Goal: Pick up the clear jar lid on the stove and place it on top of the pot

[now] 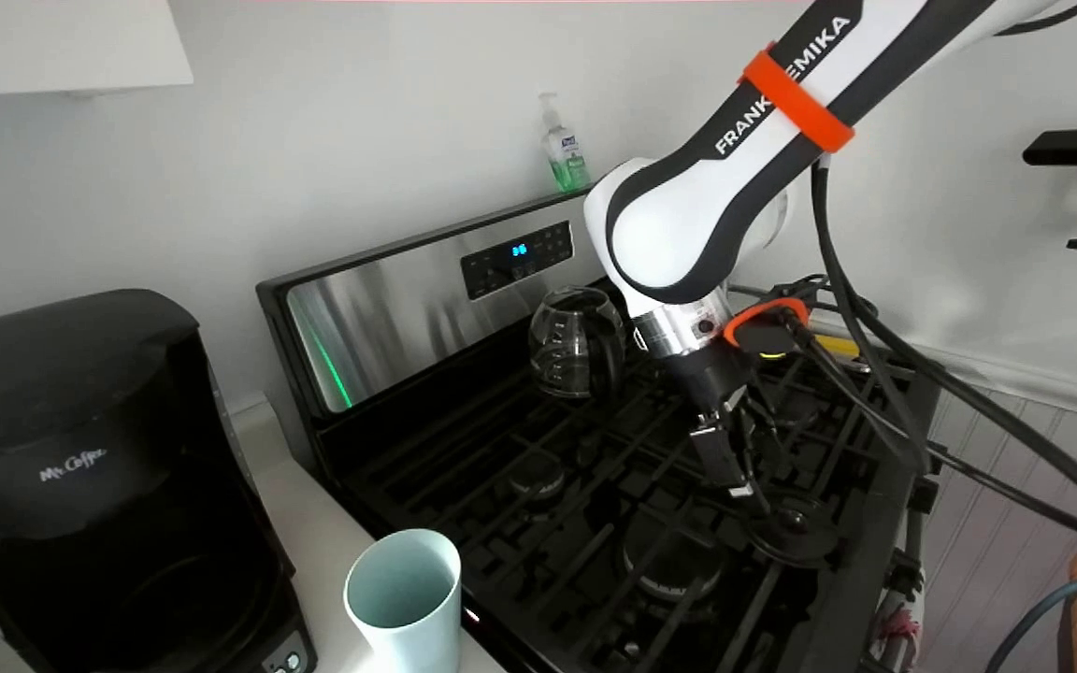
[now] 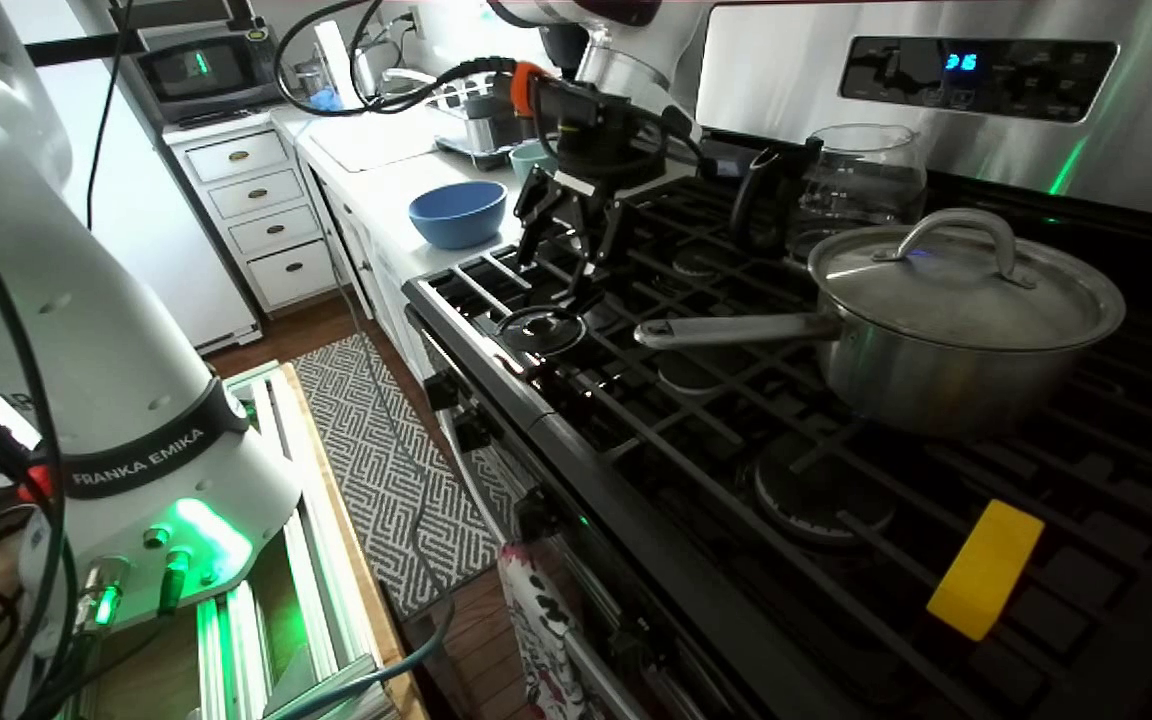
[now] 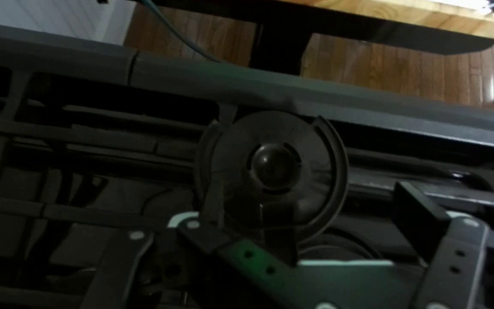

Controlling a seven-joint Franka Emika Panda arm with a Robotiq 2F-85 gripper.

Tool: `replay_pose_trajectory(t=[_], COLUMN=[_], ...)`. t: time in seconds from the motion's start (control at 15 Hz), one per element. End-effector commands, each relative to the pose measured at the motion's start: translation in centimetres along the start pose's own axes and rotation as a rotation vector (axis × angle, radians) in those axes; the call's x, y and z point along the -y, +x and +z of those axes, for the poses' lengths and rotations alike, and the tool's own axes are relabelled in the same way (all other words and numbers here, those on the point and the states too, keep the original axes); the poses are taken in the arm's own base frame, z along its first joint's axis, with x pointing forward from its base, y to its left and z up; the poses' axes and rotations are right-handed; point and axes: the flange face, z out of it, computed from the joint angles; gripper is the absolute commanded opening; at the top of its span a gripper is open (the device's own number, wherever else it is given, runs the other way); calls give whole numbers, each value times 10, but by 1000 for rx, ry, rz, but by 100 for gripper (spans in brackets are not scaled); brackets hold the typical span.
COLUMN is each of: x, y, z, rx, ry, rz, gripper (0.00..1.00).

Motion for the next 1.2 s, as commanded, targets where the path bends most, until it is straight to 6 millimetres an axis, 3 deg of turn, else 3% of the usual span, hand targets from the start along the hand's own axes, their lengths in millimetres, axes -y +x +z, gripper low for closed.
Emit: replay_pose_trajectory(t=[0.0,0.67,1.13], x=[5,-9,-1], y=[16,41,52], z=[-7,-7,8], rx=[-77,-140,-87], ry=[66,-63,-145], rz=[34,83,27], gripper=[100,100,84])
